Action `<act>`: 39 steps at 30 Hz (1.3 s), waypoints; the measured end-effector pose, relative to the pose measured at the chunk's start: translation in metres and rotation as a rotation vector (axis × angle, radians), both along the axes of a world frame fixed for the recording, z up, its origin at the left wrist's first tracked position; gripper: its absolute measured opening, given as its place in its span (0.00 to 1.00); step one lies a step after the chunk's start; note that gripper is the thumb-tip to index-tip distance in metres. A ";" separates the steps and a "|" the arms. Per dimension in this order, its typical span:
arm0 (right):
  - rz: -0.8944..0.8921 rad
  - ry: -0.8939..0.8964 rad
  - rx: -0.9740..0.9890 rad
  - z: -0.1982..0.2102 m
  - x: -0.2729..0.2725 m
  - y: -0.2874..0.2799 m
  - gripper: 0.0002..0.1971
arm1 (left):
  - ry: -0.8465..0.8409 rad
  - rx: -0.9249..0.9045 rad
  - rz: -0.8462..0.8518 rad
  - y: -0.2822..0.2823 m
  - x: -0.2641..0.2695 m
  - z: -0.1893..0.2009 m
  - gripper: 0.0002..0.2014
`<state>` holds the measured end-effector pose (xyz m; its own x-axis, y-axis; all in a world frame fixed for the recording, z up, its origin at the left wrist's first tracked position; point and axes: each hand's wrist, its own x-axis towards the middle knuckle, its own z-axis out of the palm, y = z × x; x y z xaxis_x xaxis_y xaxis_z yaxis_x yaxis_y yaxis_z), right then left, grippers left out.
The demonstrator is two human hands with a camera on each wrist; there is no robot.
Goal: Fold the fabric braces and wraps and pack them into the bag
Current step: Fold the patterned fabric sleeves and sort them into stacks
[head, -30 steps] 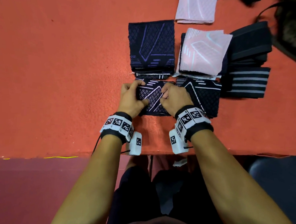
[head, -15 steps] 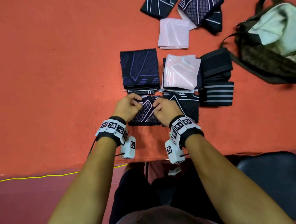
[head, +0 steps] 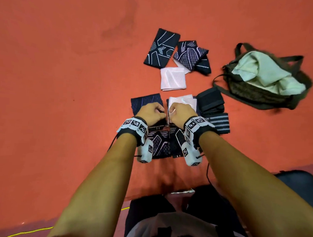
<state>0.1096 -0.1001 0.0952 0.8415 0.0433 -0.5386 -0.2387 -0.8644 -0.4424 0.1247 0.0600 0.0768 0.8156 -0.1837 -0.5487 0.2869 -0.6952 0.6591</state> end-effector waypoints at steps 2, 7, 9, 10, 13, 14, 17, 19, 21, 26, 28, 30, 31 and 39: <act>-0.001 -0.028 -0.015 0.007 0.015 -0.006 0.14 | -0.021 0.014 -0.012 -0.005 0.020 0.008 0.08; -0.002 -0.034 -0.057 0.015 0.051 -0.025 0.17 | -0.013 0.009 0.005 -0.021 0.064 0.015 0.15; -0.001 -0.017 -0.070 0.016 0.065 -0.032 0.18 | -0.008 0.015 0.024 -0.029 0.078 0.017 0.16; 0.002 -0.006 -0.074 0.015 0.072 -0.035 0.18 | -0.006 0.016 0.032 -0.033 0.086 0.016 0.17; 0.003 0.024 -0.072 0.015 0.096 -0.044 0.18 | -0.005 0.052 0.034 -0.044 0.110 0.011 0.18; 0.005 0.030 -0.072 0.014 0.105 -0.047 0.18 | -0.005 0.059 0.035 -0.048 0.118 0.009 0.17; 0.006 0.048 -0.081 0.007 0.135 -0.064 0.20 | 0.019 0.054 0.061 -0.068 0.146 -0.002 0.16; -0.015 0.056 -0.089 0.000 0.157 -0.077 0.21 | 0.041 0.056 0.074 -0.083 0.166 -0.010 0.17; -0.039 0.064 -0.100 -0.007 0.176 -0.091 0.21 | 0.049 0.054 0.086 -0.098 0.185 -0.020 0.17; -0.089 0.076 -0.049 -0.033 0.212 -0.117 0.19 | 0.060 0.060 0.128 -0.132 0.232 -0.043 0.19; -0.111 0.109 -0.039 -0.044 0.221 -0.121 0.20 | 0.088 0.031 0.178 -0.140 0.245 -0.058 0.23; -0.147 0.146 -0.009 -0.056 0.230 -0.124 0.23 | 0.089 0.010 0.202 -0.144 0.254 -0.070 0.29; -0.171 0.159 0.014 -0.062 0.233 -0.124 0.24 | 0.091 0.014 0.206 -0.145 0.259 -0.072 0.30; -0.345 0.115 0.084 -0.096 0.246 -0.126 0.24 | 0.149 0.000 0.262 -0.140 0.289 -0.104 0.40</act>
